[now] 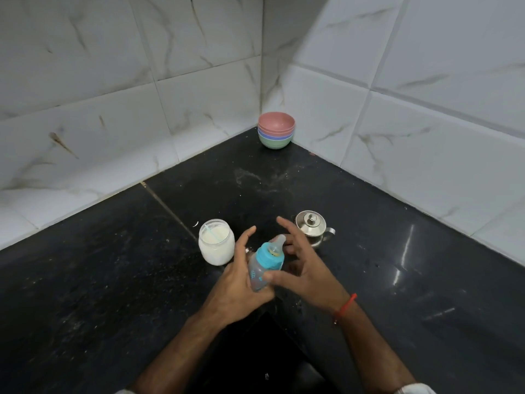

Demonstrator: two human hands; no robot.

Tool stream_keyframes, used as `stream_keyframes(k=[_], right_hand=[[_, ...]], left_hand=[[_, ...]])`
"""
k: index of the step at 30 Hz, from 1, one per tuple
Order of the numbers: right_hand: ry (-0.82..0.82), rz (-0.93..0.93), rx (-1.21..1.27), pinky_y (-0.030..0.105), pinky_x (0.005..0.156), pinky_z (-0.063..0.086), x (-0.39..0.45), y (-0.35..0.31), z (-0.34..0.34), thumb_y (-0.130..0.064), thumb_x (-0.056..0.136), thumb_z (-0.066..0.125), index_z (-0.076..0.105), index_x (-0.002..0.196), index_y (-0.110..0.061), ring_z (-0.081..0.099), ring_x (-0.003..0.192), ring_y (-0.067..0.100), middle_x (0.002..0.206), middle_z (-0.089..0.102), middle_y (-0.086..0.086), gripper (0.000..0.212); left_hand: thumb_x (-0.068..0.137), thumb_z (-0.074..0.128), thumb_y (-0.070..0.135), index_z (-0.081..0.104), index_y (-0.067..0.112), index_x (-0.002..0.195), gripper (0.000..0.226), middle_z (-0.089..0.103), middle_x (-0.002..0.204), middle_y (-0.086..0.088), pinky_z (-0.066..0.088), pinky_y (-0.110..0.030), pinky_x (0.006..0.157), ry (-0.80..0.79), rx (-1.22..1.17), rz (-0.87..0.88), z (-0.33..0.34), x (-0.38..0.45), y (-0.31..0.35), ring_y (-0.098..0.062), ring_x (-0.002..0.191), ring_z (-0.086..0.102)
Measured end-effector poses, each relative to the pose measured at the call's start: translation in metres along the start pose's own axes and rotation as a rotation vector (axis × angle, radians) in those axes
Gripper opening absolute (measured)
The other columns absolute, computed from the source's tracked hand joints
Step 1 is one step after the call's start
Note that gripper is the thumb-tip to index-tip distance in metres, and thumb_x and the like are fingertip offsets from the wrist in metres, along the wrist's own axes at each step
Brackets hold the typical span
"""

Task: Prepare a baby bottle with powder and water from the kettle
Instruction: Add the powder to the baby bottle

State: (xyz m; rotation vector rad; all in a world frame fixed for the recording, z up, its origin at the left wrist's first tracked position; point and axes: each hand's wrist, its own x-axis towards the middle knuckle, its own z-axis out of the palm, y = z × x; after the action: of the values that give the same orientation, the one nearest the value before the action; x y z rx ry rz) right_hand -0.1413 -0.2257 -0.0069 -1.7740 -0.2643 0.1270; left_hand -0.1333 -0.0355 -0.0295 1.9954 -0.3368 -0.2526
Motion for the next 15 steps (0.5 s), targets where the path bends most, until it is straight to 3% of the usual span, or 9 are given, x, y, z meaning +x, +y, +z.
stream_keyframes(k=[2, 5, 7, 9, 12, 15], right_hand=[[-0.020, 0.006, 0.024, 0.041, 0.103, 0.055, 0.000, -0.001, 0.003, -0.025, 0.080, 0.084, 0.030, 0.154, -0.045, 0.062, 0.121, 0.019, 0.130, 0.059, -0.002, 0.093], [-0.014, 0.000, 0.097, 0.045, 0.101, 0.056, -0.006, -0.002, -0.010, -0.010, 0.087, 0.076, 0.027, 0.155, -0.043, 0.061, 0.120, 0.027, 0.135, 0.057, 0.005, 0.090], [-0.043, 0.008, 0.131, 0.047, 0.103, 0.054, -0.011, -0.002, -0.016, -0.012, 0.086, 0.077, 0.026, 0.156, -0.041, 0.060, 0.121, 0.028, 0.138, 0.056, 0.006, 0.091], [-0.080, 0.033, 0.143, 0.050, 0.106, 0.053, -0.011, -0.002, -0.013, -0.018, 0.083, 0.082, 0.026, 0.157, -0.039, 0.060, 0.127, 0.027, 0.139, 0.057, 0.007, 0.095], [-0.055, 0.039, 0.121, 0.051, 0.106, 0.053, -0.009, 0.002, -0.002, -0.020, 0.080, 0.086, 0.036, 0.153, -0.030, 0.063, 0.125, 0.027, 0.130, 0.065, 0.009, 0.089], [0.125, 0.007, 0.308, 0.045, 0.098, 0.058, -0.011, -0.001, 0.000, -0.007, 0.075, 0.088, 0.050, 0.139, -0.012, 0.069, 0.113, 0.026, 0.123, 0.071, 0.014, 0.075]], left_hand=[[0.074, 0.081, 0.012, 0.003, 0.051, 0.154, 0.119, 0.062, 0.118, 0.034, 0.059, -0.036, 0.095, -0.020, 0.005, -0.001, 0.003, -0.002, 0.002, -0.003, 0.108, 0.069], [0.075, 0.079, 0.005, 0.005, 0.051, 0.152, 0.117, 0.061, 0.111, 0.027, 0.050, -0.007, 0.089, 0.031, -0.020, -0.022, 0.003, -0.006, 0.003, 0.022, 0.107, 0.056], [0.076, 0.080, 0.005, 0.004, 0.048, 0.155, 0.118, 0.053, 0.111, 0.032, 0.043, 0.001, 0.083, 0.027, -0.007, -0.034, 0.002, -0.008, 0.004, 0.033, 0.105, 0.047], [0.075, 0.081, 0.012, 0.002, 0.050, 0.155, 0.120, 0.053, 0.112, 0.038, 0.048, -0.011, 0.092, 0.007, 0.005, -0.031, 0.001, -0.009, 0.004, 0.022, 0.111, 0.054], [0.073, 0.080, 0.018, -0.001, 0.054, 0.155, 0.121, 0.059, 0.119, 0.032, 0.057, -0.038, 0.099, -0.048, 0.014, -0.018, 0.002, -0.012, 0.005, -0.004, 0.113, 0.066], [0.075, 0.078, 0.015, 0.001, 0.054, 0.154, 0.117, 0.062, 0.111, 0.033, 0.059, -0.038, 0.094, -0.039, 0.022, -0.016, 0.003, -0.015, 0.007, -0.005, 0.102, 0.069]])
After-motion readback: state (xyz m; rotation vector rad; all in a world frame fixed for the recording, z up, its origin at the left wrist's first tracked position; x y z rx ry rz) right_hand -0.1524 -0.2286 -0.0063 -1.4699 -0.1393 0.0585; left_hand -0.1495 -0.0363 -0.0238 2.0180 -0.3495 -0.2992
